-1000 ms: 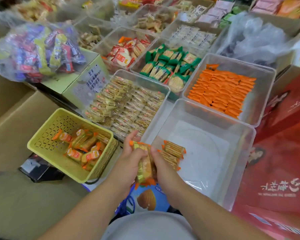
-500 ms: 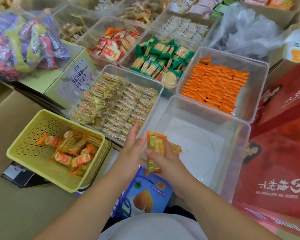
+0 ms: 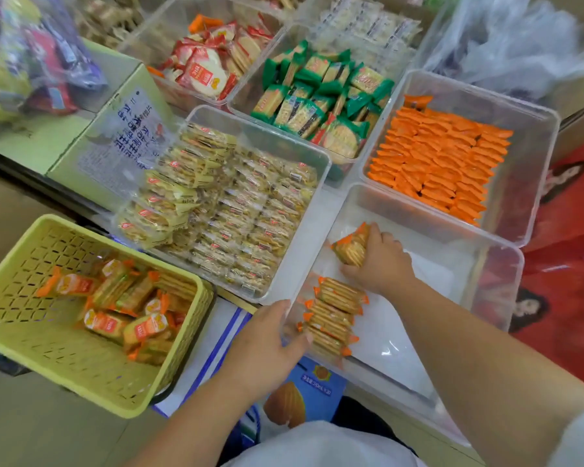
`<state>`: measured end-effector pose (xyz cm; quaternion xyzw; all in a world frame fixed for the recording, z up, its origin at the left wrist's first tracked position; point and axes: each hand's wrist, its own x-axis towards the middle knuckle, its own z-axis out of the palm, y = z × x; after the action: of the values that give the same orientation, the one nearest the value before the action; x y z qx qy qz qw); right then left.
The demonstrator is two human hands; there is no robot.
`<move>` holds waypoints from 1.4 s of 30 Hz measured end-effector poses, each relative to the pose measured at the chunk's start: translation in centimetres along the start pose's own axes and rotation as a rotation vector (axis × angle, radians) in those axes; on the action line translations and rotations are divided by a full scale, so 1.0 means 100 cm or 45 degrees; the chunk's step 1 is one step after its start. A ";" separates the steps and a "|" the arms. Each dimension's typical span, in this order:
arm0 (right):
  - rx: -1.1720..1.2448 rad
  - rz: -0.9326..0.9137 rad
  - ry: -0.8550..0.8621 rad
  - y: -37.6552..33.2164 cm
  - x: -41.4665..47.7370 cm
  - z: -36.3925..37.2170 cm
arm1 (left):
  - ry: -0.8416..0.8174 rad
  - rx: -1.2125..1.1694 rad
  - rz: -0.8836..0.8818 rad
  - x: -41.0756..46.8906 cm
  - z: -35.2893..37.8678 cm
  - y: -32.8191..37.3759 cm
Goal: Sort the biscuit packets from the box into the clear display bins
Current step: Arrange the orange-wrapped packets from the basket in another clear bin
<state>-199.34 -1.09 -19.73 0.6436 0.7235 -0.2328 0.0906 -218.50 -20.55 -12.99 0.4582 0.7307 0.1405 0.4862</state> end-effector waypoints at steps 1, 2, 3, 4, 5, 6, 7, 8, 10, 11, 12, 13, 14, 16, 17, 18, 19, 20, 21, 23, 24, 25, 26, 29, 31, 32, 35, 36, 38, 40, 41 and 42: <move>-0.102 -0.070 0.017 -0.002 0.002 0.005 | -0.007 -0.021 0.014 0.001 0.002 -0.002; -0.178 -0.125 0.029 -0.002 0.005 0.008 | -0.011 -0.042 0.014 0.003 0.004 -0.003; -0.219 -0.159 0.024 -0.002 0.007 0.010 | -0.013 -0.063 0.010 0.005 0.005 -0.004; -0.218 -0.169 -0.004 -0.001 0.008 0.012 | -0.015 -0.078 0.006 0.006 0.006 -0.005; -0.179 -0.157 -0.048 -0.001 0.009 0.013 | -0.019 -0.089 0.004 0.008 0.007 -0.005; -0.123 -0.134 -0.095 -0.001 0.010 0.013 | -0.026 -0.097 0.002 0.010 0.008 -0.006; -0.076 -0.117 -0.132 -0.001 0.010 0.013 | -0.036 -0.103 0.002 0.011 0.008 -0.006; -0.048 -0.118 -0.154 -0.001 0.010 0.012 | -0.046 -0.109 0.004 0.012 0.007 -0.005; -0.069 -0.159 -0.174 -0.001 0.008 0.008 | -0.059 -0.117 0.014 0.013 0.006 -0.004; -0.100 -0.179 -0.177 -0.001 0.007 0.007 | -0.059 -0.116 0.017 0.014 0.005 -0.004; -0.124 -0.185 -0.179 0.001 0.005 0.006 | -0.058 -0.117 0.016 0.014 0.005 -0.004; -0.137 -0.169 -0.189 0.002 0.004 0.005 | -0.058 -0.123 0.010 0.015 0.005 -0.004; -0.128 -0.125 -0.208 0.004 0.003 0.005 | -0.063 -0.135 0.002 0.016 0.006 -0.005; -0.059 -0.012 -0.249 0.005 0.003 0.006 | -0.073 -0.147 -0.008 0.018 0.006 -0.007; -0.031 0.022 -0.258 0.005 0.003 0.007 | -0.070 -0.145 -0.008 0.019 0.007 -0.008; -0.017 0.035 -0.262 0.004 0.003 0.008 | -0.066 -0.144 -0.012 0.019 0.007 -0.008; -0.009 0.035 -0.265 0.003 0.002 0.008 | -0.065 -0.149 -0.023 0.019 0.008 -0.008; 0.001 0.032 -0.271 0.001 0.001 0.009 | -0.067 -0.164 -0.036 0.019 0.009 -0.008; 0.010 0.033 -0.281 -0.001 0.000 0.009 | -0.069 -0.188 -0.046 0.019 0.009 -0.007; -0.010 0.061 -0.325 -0.006 -0.001 0.007 | -0.087 -0.231 -0.059 0.018 0.010 -0.007; -0.029 0.096 -0.365 -0.008 -0.001 0.005 | -0.111 -0.237 -0.055 0.018 0.010 -0.006; -0.028 0.138 -0.413 -0.011 -0.001 0.003 | -0.145 -0.237 -0.038 0.017 0.010 -0.006; 0.009 0.175 -0.459 -0.014 -0.001 0.001 | -0.189 -0.237 -0.018 0.016 0.010 -0.006; 0.240 0.221 -0.520 -0.021 -0.003 0.000 | -0.284 -0.247 -0.007 0.014 0.007 -0.004; 0.311 0.212 -0.495 -0.023 -0.005 0.004 | -0.300 -0.255 -0.019 0.015 0.007 -0.004; 0.323 0.203 -0.480 -0.023 -0.006 0.006 | -0.304 -0.259 -0.017 0.015 0.007 -0.003; 0.306 0.147 -0.437 -0.020 -0.007 0.010 | -0.310 -0.285 -0.013 0.015 0.007 -0.002; 0.274 0.131 -0.441 -0.018 -0.008 0.010 | -0.304 -0.300 -0.012 0.014 0.007 -0.002; 0.179 0.123 -0.452 -0.015 -0.009 0.009 | -0.288 -0.310 -0.033 0.008 0.004 0.001; 0.051 0.117 -0.435 -0.013 -0.011 0.006 | -0.227 -0.239 -0.048 -0.001 -0.001 0.000; -0.001 0.106 -0.421 -0.013 -0.013 0.004 | -0.183 -0.188 -0.034 -0.006 -0.004 -0.003; -0.039 0.088 -0.406 -0.013 -0.016 0.001 | -0.138 -0.143 -0.006 -0.012 -0.007 -0.006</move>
<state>-200.41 -2.65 -18.86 0.6215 0.6808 -0.3177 0.2220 -219.34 -21.67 -12.37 0.4356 0.6954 0.1551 0.5502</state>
